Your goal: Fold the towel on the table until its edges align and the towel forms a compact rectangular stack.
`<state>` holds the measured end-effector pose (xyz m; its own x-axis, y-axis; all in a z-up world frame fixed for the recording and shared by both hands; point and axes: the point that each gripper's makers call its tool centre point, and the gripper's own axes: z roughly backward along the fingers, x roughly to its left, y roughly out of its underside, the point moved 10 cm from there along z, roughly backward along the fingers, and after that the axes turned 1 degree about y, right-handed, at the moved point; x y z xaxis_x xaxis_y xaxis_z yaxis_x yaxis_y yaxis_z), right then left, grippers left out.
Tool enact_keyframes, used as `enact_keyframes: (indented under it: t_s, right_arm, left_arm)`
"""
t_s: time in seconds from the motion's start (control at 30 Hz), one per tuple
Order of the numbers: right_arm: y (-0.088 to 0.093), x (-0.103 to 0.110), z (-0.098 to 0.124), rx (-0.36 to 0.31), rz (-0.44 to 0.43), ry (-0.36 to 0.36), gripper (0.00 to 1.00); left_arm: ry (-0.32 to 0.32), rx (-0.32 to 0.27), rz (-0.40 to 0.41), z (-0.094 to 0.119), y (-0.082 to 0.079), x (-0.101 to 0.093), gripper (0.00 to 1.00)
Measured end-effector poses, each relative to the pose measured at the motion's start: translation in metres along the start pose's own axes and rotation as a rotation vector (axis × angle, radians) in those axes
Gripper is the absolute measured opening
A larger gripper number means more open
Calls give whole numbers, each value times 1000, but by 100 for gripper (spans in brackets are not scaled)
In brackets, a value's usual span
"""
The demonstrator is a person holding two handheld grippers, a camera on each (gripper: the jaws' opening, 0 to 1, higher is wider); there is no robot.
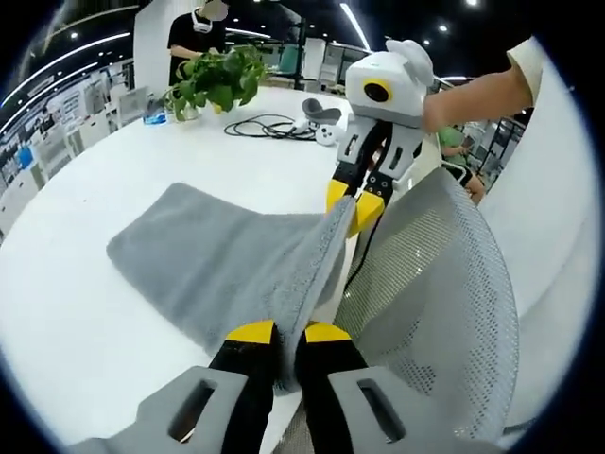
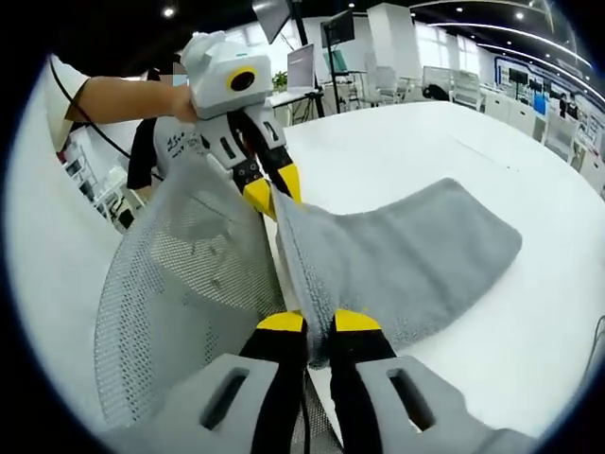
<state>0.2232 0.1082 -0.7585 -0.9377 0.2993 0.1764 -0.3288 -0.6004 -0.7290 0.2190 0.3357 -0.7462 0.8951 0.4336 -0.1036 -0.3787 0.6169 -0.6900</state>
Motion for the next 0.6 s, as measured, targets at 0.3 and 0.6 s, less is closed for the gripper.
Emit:
enact_keyframes:
  t_s: [0.3, 0.6]
  right_arm:
    - [-17, -3, 15, -21, 21, 1, 5]
    - [-34, -2, 29, -54, 39, 14, 6]
  left_arm:
    - [-24, -29, -36, 12, -19, 4, 9]
    - [-49, -51, -65, 20, -36, 5, 9]
